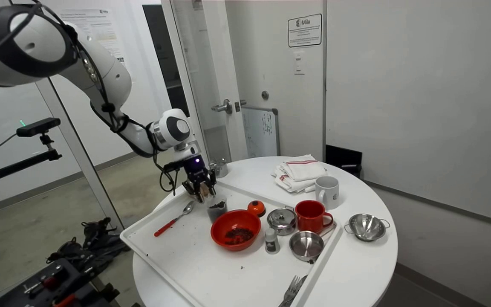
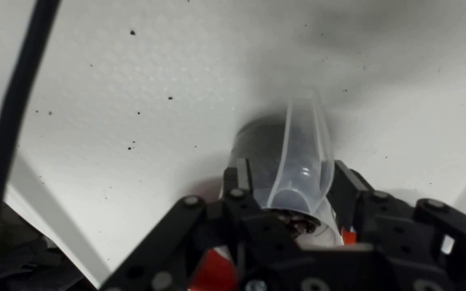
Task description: Pour some contents from the cylinder into the bowl
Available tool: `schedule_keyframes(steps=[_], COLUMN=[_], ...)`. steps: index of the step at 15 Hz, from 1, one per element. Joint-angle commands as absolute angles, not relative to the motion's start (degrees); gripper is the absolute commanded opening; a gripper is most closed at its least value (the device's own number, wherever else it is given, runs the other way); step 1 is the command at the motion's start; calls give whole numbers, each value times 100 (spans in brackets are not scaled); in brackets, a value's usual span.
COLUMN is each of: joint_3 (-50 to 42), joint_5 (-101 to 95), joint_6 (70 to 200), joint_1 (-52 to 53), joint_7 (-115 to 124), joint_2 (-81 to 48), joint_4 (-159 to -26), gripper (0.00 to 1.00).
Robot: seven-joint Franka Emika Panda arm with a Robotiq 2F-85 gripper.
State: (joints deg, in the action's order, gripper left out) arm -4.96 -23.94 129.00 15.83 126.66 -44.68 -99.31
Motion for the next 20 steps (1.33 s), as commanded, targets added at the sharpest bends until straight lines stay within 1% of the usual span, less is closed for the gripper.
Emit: schedule_keyframes(steps=[1, 3, 4, 5, 8, 12, 15, 20], joint_3=[-579, -562, -560, -564, -533, -462, -391, -263], joint_5=[-2185, -2161, -2154, -2175, -2203, -2235, -2054, -1080], joint_6=[12512, 12424, 12410, 12465, 12611, 13123, 13589, 14002], joint_1=[1644, 1615, 1607, 1603, 1572, 1469, 1211, 588], joint_7=[12584, 12569, 12565, 12561, 12509, 12378, 12091, 10984], joint_2=[-4474, -4296, -4232, -4087, -3716, -2822, -2213, -1789], joint_4=[-9848, -10040, -10108, -10267, -10631, -11554, -12234, -12817], gripper=[23, 7, 6, 9, 9, 9, 9, 9])
